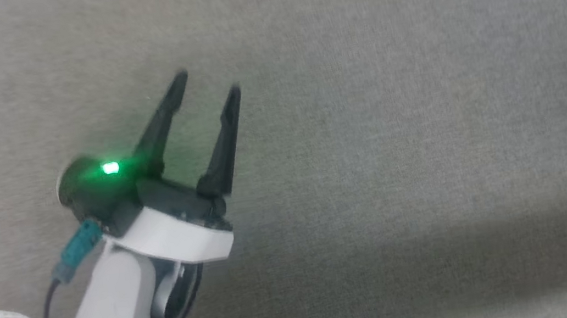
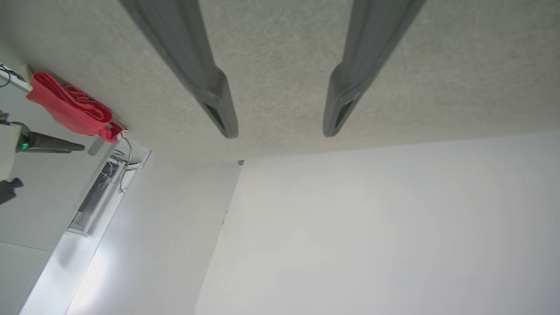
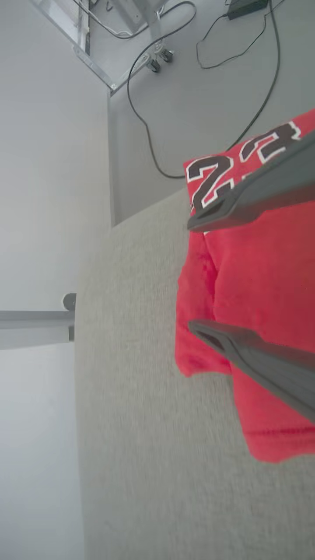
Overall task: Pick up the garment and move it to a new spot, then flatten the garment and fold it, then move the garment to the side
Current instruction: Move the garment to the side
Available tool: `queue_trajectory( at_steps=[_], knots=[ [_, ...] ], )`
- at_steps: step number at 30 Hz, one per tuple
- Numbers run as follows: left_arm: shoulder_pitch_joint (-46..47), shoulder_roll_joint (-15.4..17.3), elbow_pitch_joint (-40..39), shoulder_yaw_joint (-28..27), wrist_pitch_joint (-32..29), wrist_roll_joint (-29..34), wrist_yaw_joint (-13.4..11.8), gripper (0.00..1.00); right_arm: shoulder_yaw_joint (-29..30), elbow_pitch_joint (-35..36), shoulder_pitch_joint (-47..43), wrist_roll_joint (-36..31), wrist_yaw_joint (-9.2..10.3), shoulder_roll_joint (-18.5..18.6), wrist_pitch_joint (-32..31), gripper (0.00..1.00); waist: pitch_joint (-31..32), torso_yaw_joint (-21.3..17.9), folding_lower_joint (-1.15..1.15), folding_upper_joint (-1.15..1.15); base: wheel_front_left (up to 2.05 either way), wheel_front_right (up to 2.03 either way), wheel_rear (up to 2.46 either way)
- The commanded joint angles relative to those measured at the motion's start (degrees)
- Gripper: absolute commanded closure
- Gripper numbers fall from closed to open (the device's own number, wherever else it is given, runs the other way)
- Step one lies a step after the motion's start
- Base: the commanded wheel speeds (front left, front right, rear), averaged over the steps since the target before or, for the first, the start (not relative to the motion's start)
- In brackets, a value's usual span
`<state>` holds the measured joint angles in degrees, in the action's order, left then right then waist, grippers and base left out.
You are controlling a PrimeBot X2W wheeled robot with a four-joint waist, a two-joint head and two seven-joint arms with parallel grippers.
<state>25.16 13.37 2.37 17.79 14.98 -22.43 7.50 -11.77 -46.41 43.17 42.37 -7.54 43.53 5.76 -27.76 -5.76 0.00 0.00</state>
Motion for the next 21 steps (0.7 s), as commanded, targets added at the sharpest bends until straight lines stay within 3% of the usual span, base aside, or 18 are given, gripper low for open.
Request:
queue_trajectory(
  at_steps=[1, 11, 21],
  knots=[
    [-2.1, -0.5, 0.7, -0.7, 0.2, -0.6, 0.0, 0.00, -1.1, 0.9, -1.7, 0.5, 0.11, -0.8, 0.7, 0.00, 4.7, 2.8, 0.00, 0.00, 0.00, 0.00, 0.00],
    [-15.3, -3.1, 6.3, -7.6, 0.2, -1.3, 0.0, 0.00, -11.2, 8.1, -13.2, 0.7, 0.11, -7.2, 7.1, 0.00, 16.3, 6.9, 0.00, 0.00, 0.00, 0.00, 0.00],
    [-23.3, -3.5, 9.5, -10.7, 0.2, -1.1, 0.0, 0.00, -12.4, 13.0, -22.4, 1.2, 0.11, -12.8, 9.5, 0.00, 23.6, 10.2, 0.00, 0.00, 0.00, 0.00, 0.00]
  ],
)
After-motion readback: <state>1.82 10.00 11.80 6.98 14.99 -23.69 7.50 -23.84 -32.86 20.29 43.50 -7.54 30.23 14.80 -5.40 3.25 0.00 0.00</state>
